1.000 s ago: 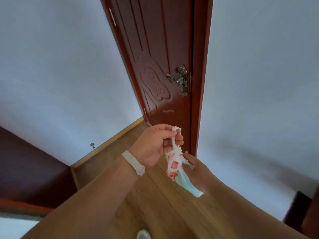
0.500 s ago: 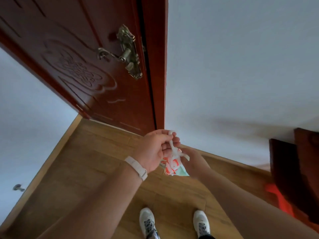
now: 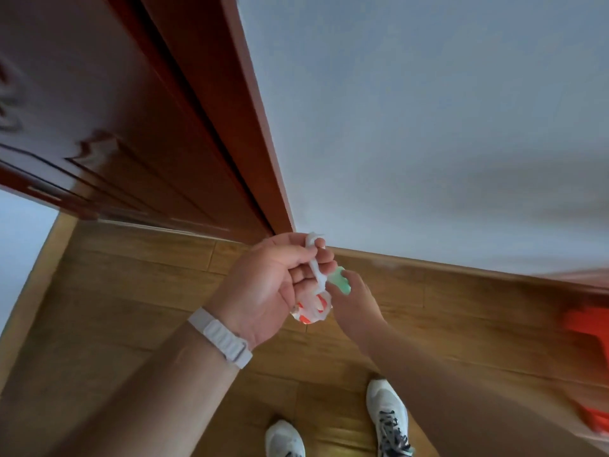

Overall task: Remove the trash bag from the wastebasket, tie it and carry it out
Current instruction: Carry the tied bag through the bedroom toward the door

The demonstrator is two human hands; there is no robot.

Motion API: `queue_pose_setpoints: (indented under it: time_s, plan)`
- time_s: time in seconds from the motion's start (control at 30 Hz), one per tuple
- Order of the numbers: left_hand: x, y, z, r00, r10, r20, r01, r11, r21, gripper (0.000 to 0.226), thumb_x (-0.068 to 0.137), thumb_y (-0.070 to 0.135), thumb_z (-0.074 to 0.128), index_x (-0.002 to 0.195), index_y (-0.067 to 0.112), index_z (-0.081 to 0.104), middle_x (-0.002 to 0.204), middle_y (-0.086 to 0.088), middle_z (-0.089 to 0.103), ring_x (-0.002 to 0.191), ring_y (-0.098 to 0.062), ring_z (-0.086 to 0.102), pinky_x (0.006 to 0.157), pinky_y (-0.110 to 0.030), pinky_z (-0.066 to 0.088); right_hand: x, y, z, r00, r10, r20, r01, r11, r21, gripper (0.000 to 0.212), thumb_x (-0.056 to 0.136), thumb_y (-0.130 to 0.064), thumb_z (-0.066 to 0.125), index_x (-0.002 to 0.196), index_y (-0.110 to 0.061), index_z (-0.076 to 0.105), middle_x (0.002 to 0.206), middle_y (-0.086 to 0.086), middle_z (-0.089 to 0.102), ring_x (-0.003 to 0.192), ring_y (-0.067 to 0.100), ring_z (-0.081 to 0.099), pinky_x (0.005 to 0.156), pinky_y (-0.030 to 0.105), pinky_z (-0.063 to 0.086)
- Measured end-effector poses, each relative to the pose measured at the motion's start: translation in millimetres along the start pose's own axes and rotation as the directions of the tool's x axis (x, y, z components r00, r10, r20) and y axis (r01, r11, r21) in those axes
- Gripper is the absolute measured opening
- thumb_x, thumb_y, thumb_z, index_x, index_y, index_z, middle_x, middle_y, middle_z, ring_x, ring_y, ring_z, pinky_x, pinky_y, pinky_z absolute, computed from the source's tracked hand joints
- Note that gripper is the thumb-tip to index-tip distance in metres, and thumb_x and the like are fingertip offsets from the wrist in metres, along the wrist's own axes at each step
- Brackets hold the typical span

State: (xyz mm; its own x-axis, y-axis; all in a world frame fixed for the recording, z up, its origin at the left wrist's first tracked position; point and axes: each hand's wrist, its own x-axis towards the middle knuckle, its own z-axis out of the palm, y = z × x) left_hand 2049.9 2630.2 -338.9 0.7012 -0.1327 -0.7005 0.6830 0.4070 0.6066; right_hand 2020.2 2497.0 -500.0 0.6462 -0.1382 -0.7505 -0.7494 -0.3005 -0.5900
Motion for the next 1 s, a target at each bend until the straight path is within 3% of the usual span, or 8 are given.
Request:
queue_pose_setpoints:
  time_s: [0.13,0.23,0.37,0.43,0.53,0.63,0.77,1.0]
  plan:
    - [58.7,-31.2,-15.2,0.999,-0.042,-0.009,0.042,0.999,-0.008,0.017,0.089,-0.003,0.05,0.098,-0.002,0.065,0.084,-0.012,0.071,0.085,-0.028,0.071,0.077,-0.032,0.06,51.6,33.1,12.6,1.0,0.014,-0.008,-0.014,1.0,-0.028,0.053,0.093,-0.042,0.055,0.141,-0.031,0.034,0.139,0.001,0.044,0.086,0.01,0.056,0.034,0.007,0.037]
    - [97.3,-57.4,-26.6,0.997,-0.072,-0.035,0.072,0.997,0.004,0.019,0.089,-0.002,0.05,0.102,-0.002,0.064,0.082,-0.011,0.072,0.084,-0.026,0.072,0.076,-0.032,0.06,86.9,59.0,20.2,0.999,-0.001,-0.047,-0.003,0.996,-0.089,0.055,0.091,-0.044,0.052,0.141,-0.032,0.032,0.142,0.0,0.039,0.093,0.012,0.051,0.046,0.014,0.039]
    - [140.8,-86.1,-38.9,0.992,-0.104,-0.076,0.106,0.994,0.027,0.02,0.09,-0.001,0.048,0.103,0.0,0.063,0.077,-0.008,0.072,0.078,-0.021,0.073,0.07,-0.029,0.059,128.3,86.6,23.0,0.999,0.011,-0.054,-0.018,0.991,-0.133,0.055,0.091,-0.044,0.047,0.143,-0.032,0.031,0.146,0.0,0.036,0.081,0.01,0.052,0.054,0.019,0.049]
    - [158.5,-98.4,-41.4,0.988,-0.11,-0.104,0.116,0.992,0.048,0.02,0.09,0.0,0.047,0.102,0.0,0.062,0.073,-0.007,0.073,0.078,-0.02,0.073,0.073,-0.029,0.058,145.3,97.9,20.2,0.998,0.014,-0.064,-0.025,0.985,-0.171,0.056,0.091,-0.044,0.045,0.143,-0.032,0.03,0.146,0.0,0.034,0.071,0.004,0.048,0.043,0.014,0.04]
    - [179.9,-113.5,-37.2,0.984,-0.114,-0.141,0.119,0.992,0.029,0.019,0.09,-0.002,0.047,0.102,-0.001,0.062,0.07,-0.007,0.072,0.078,-0.021,0.072,0.086,-0.034,0.055,164.5,111.3,18.7,0.998,0.013,-0.063,-0.025,0.979,-0.2,0.058,0.09,-0.043,0.044,0.144,-0.031,0.029,0.148,0.002,0.033,0.07,0.004,0.044,0.047,0.02,0.034]
    - [200.3,-122.2,-32.9,0.976,-0.108,-0.19,0.11,0.994,-0.002,0.016,0.09,-0.007,0.046,0.092,0.0,0.06,0.078,-0.011,0.068,0.085,-0.023,0.068,0.091,-0.035,0.053,179.6,114.1,21.2,1.0,-0.006,-0.031,-0.001,0.979,-0.206,0.061,0.088,-0.042,0.046,0.145,-0.029,0.029,0.149,0.001,0.035,0.071,0.005,0.045,0.049,0.02,0.031]
    - [222.0,-132.6,-36.4,0.973,-0.089,-0.214,0.123,0.981,0.148,0.022,0.091,-0.007,0.043,0.083,0.003,0.061,0.091,-0.015,0.063,0.1,-0.025,0.058,0.105,-0.039,0.045,193.3,114.7,17.6,0.999,-0.028,0.039,0.038,0.96,-0.277,0.062,0.089,-0.043,0.046,0.146,-0.032,0.025,0.149,0.002,0.036,0.091,0.019,0.049,0.055,0.025,0.038]
    - [246.0,-140.9,-44.1,0.982,-0.048,-0.18,0.104,0.941,0.321,0.029,0.089,0.002,0.05,0.118,0.0,0.056,0.136,-0.022,0.054,0.128,-0.033,0.049,0.108,-0.042,0.04,192.5,116.0,-1.4,0.996,-0.055,0.073,0.075,0.953,-0.294,0.057,0.089,-0.042,0.047,0.143,-0.031,0.031,0.142,0.002,0.042,0.081,0.018,0.057,0.053,0.025,0.042]
